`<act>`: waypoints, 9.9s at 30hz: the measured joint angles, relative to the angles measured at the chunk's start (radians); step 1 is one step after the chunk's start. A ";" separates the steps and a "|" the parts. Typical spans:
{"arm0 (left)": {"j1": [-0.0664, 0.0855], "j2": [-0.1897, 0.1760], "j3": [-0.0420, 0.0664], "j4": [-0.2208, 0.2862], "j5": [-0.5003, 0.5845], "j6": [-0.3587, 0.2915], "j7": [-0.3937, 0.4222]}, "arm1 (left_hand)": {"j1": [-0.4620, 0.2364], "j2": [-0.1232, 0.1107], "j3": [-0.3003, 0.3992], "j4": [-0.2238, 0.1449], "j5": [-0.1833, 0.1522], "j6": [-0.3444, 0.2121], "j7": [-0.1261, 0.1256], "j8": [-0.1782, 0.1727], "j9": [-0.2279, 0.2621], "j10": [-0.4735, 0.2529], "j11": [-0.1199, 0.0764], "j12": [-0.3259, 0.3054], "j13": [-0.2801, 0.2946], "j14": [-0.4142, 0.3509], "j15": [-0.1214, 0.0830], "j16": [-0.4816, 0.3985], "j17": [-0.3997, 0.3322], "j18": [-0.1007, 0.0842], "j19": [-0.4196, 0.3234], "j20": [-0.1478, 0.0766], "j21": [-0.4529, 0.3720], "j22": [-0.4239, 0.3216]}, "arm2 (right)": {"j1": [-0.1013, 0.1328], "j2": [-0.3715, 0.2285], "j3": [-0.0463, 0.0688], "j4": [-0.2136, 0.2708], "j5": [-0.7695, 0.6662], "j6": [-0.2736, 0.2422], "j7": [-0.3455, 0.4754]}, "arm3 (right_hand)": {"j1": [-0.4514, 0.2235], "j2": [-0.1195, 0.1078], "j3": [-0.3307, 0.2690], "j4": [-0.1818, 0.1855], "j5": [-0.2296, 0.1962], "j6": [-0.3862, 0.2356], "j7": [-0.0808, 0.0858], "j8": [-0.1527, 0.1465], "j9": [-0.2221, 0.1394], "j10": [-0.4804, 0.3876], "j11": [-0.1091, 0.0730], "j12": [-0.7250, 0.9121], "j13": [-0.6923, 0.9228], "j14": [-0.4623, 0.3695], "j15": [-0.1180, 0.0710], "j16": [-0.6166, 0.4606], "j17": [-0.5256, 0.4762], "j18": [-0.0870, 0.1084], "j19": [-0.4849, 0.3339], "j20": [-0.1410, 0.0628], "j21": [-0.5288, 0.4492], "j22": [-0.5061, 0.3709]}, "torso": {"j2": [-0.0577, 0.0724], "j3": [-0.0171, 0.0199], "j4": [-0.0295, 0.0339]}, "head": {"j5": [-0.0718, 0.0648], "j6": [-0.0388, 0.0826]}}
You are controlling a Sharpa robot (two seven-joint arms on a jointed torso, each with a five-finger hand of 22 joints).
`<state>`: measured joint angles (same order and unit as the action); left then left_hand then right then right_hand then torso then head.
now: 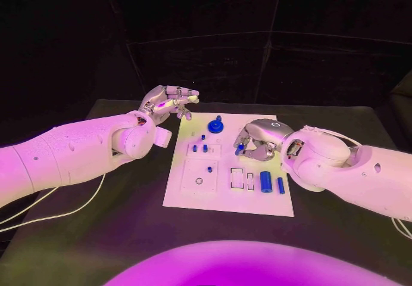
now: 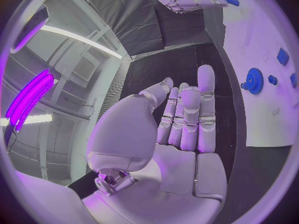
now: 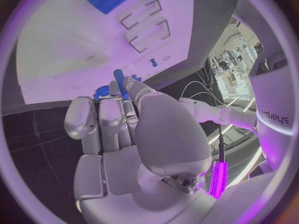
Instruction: Assemble the parts on the task board
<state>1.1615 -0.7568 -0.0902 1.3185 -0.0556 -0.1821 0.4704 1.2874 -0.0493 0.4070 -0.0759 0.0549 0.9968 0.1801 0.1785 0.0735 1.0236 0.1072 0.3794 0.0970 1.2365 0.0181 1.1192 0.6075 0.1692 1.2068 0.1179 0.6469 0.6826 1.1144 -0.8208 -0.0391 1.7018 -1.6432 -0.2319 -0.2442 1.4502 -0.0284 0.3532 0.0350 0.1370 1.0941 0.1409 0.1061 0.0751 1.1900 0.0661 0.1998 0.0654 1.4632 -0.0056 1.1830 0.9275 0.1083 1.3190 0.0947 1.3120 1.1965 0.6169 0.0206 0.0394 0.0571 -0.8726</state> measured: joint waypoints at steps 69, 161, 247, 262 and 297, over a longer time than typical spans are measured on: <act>0.000 0.026 0.000 -0.015 0.000 0.002 0.000 | 0.005 0.005 0.000 0.000 0.000 0.000 0.000 0.000 0.000 0.000 0.000 0.000 0.000 0.000 0.000 0.000 -0.002 0.000 0.000 0.000 0.000 -0.002 | -0.084 0.295 -0.005 -0.133 -0.048 0.124 0.070 | 0.000 -0.011 0.031 -0.014 0.000 -0.011 0.007 -0.015 -0.005 0.003 0.004 -0.020 0.000 0.000 0.000 0.008 0.005 0.000 0.000 0.000 0.004 0.004 | 0.000 0.0007 -0.0010 | 0.074 0.000; -0.001 0.022 0.000 -0.015 0.000 0.008 -0.002 | 0.005 0.005 -0.003 -0.003 0.000 -0.004 0.004 0.000 0.000 0.000 0.000 0.006 0.000 -0.004 0.004 0.000 -0.006 0.000 0.000 0.000 0.000 -0.003 | -0.095 0.209 -0.007 -0.058 -0.008 -0.034 0.122 | -0.094 -0.100 -0.256 0.031 0.081 -0.237 0.035 -0.041 -0.007 -0.301 0.054 0.034 0.011 -0.052 0.041 -0.059 -0.151 0.016 -0.131 0.045 -0.136 -0.175 | 0.000 0.0015 -0.0031 | 0.073 0.000; -0.018 -0.016 0.000 0.011 0.000 0.011 -0.003 | 0.005 0.005 -0.005 0.000 0.000 -0.007 0.000 0.004 0.000 -0.007 0.000 0.011 0.000 -0.004 0.004 0.000 -0.011 0.000 0.000 0.000 -0.004 -0.005 | -0.195 -0.141 0.027 0.113 -0.002 -0.003 -0.306 | -0.122 0.030 -0.525 0.215 0.207 -0.147 -0.057 0.383 0.086 0.115 -0.054 0.956 0.970 0.004 -0.047 0.217 0.275 -0.046 0.132 -0.036 0.151 0.111 | -0.001 -0.0088 -0.0162 | -0.093 0.002; -0.020 -0.014 0.000 0.010 0.000 0.012 -0.004 | 0.005 0.005 -0.005 0.000 0.000 -0.007 0.000 0.004 0.000 -0.007 0.000 0.011 0.000 -0.004 0.004 0.000 -0.011 0.000 0.000 0.000 -0.004 -0.006 | -0.207 -0.142 0.017 0.159 0.038 -0.184 -0.279 | -0.128 0.055 -0.515 0.243 0.255 -0.130 -0.057 0.398 0.087 0.139 -0.060 0.971 1.014 0.000 -0.061 0.243 0.326 -0.063 0.144 -0.048 0.171 0.111 | -0.002 -0.0116 -0.0109 | -0.090 0.006; -0.020 -0.003 0.000 0.004 0.000 0.018 -0.010 | 0.005 0.005 -0.005 0.000 0.000 -0.007 0.000 0.004 0.000 -0.007 0.000 0.011 0.000 -0.004 0.004 0.000 -0.011 0.000 0.000 0.000 -0.004 -0.006 | -0.201 0.004 0.019 0.087 0.153 -0.181 -0.389 | -0.242 0.132 -0.610 0.256 0.214 -0.059 -0.082 0.441 0.149 0.217 -0.099 1.000 1.099 0.005 -0.084 0.278 0.381 -0.062 0.148 -0.067 0.190 0.111 | 0.000 -0.0144 -0.0087 | -0.078 0.008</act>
<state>1.1414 -0.7594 -0.0905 1.3223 -0.0552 -0.1643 0.4607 1.2919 -0.0447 0.4017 -0.0759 0.0549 0.9897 0.1801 0.1827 0.0735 1.0166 0.1073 0.3908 0.0967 1.2328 0.0218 1.1192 0.5967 0.1689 1.2068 0.1179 0.6429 0.6766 0.9131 -0.8164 -0.0201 1.7891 -1.4902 -0.4134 -0.6328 1.2080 0.1032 -0.2564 0.2907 0.3512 1.0353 0.0585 0.5468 0.2238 1.4068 -0.0326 1.1994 1.1640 1.4686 -0.0901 1.4607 1.3081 0.0461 1.4671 0.0282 1.5025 1.3074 0.6170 0.0062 0.0307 -0.0209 -0.8642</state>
